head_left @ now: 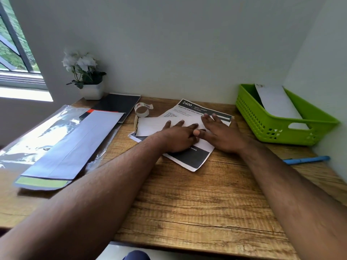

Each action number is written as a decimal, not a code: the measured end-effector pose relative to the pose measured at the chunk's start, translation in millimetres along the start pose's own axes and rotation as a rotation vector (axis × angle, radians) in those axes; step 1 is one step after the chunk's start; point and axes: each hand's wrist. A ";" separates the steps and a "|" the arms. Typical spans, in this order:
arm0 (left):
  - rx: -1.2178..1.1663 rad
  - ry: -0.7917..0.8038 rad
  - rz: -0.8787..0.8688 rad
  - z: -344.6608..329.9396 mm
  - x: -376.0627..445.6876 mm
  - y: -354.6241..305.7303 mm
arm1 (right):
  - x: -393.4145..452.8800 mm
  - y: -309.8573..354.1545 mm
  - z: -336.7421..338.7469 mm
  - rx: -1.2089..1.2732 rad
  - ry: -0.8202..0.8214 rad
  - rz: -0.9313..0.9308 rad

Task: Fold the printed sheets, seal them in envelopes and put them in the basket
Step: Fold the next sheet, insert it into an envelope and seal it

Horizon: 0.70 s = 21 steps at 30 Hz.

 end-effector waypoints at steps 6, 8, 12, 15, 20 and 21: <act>-0.037 -0.243 -0.027 5.6 -7.8 -20.2 | -9.7 -5.1 5.6 -0.008 0.191 -0.055; -0.016 -0.247 -0.026 1.9 -3.2 -25.5 | -12.7 -5.3 7.7 0.028 0.234 -0.048; 0.027 -0.157 -0.019 -7.6 11.4 -27.1 | -13.7 -3.5 9.4 0.027 0.282 0.002; 0.002 -0.097 -0.007 -10.3 16.4 -24.6 | -12.2 0.1 7.8 -0.027 0.280 0.012; -0.007 -0.036 0.083 -9.6 15.6 -21.7 | -13.8 -0.6 7.3 -0.039 0.276 -0.034; -0.009 -0.025 0.121 -8.8 14.0 -18.5 | -14.4 -0.5 6.9 -0.044 0.274 -0.043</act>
Point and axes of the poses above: each hand's wrist, its own x-axis towards the middle knuckle, its own z-axis out of the back of the hand, y = z × x, and after that the axes turned 2 degrees about -x, right-handed
